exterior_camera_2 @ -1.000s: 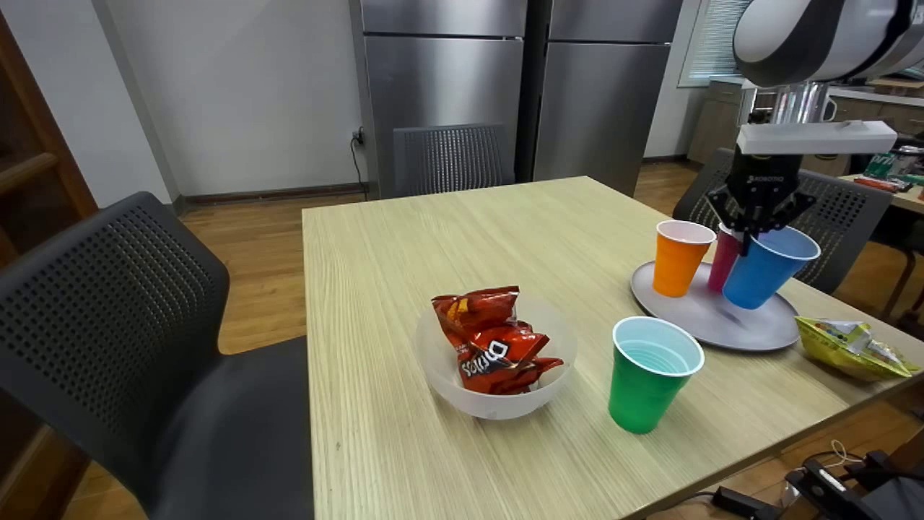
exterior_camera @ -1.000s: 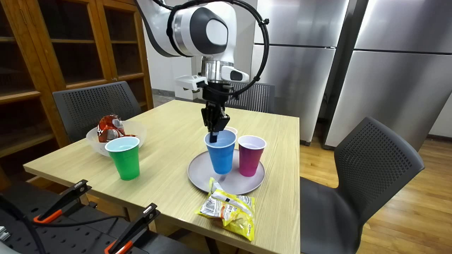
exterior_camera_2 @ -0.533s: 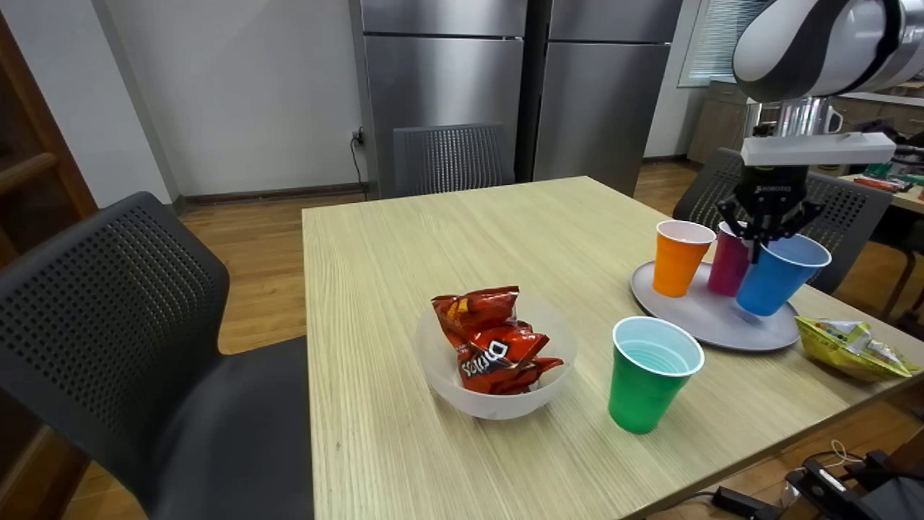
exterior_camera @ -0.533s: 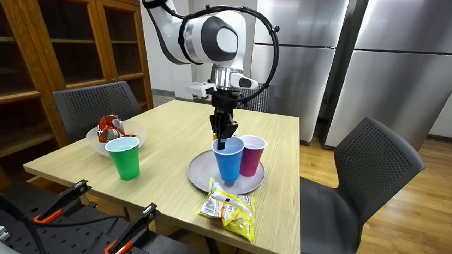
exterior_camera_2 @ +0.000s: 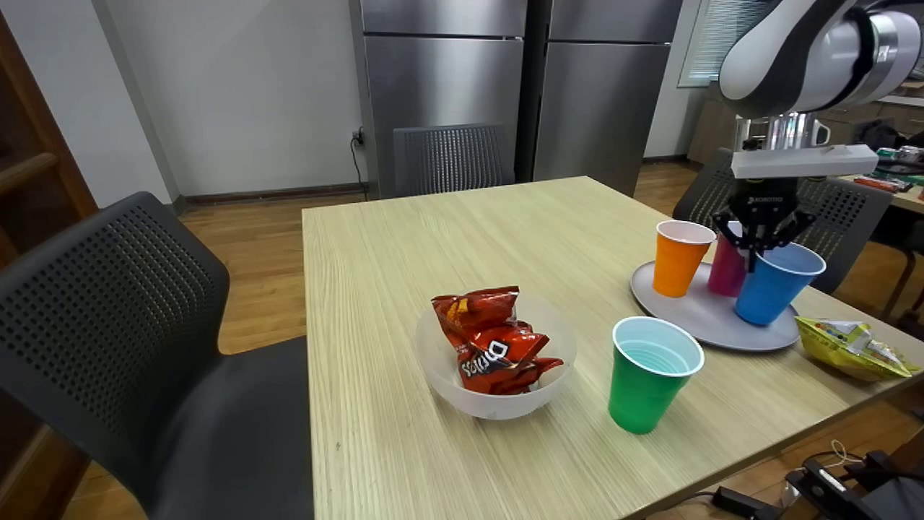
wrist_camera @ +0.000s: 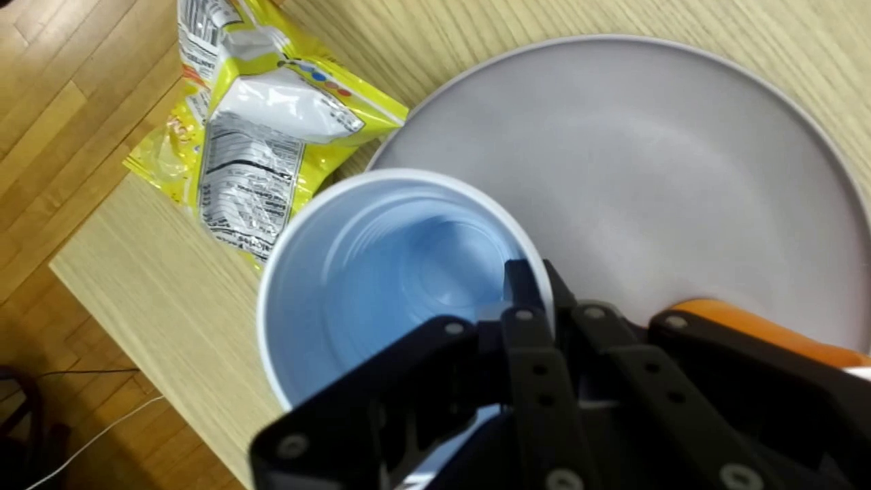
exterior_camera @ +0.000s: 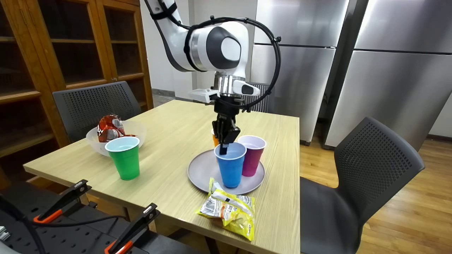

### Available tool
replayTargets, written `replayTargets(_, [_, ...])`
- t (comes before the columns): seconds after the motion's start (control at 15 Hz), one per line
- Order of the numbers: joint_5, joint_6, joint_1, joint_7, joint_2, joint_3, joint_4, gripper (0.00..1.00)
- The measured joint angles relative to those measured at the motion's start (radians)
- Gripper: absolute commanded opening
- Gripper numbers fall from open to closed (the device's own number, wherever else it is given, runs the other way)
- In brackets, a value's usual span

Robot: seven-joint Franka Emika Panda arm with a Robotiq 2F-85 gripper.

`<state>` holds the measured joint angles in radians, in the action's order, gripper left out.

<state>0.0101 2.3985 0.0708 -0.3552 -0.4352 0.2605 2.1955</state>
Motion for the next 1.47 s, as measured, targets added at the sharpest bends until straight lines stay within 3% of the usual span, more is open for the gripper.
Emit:
replayTargets(0.13, [0.0, -0.009, 0.0, 0.0, -0.012, 0.0, -0.012, 0.01])
replayTargets(0.2, [0.0, -0.013, 0.0, -0.001, -0.017, 0.0, -0.017, 0.29])
replayTargets(0.33, [0.0, -0.019, 0.0, -0.001, -0.023, 0.0, -0.022, 0.36])
replayTargets(0.87, [0.0, -0.021, 0.0, -0.002, -0.028, 0.0, -0.024, 0.96])
replayTargets(0.93, [0.0, -0.021, 0.0, -0.002, -0.028, 0.0, -0.024, 1.0])
replayTargets(1.47, [0.002, -0.02, -0.005, -0.002, 0.015, 0.0, -0.002, 1.0])
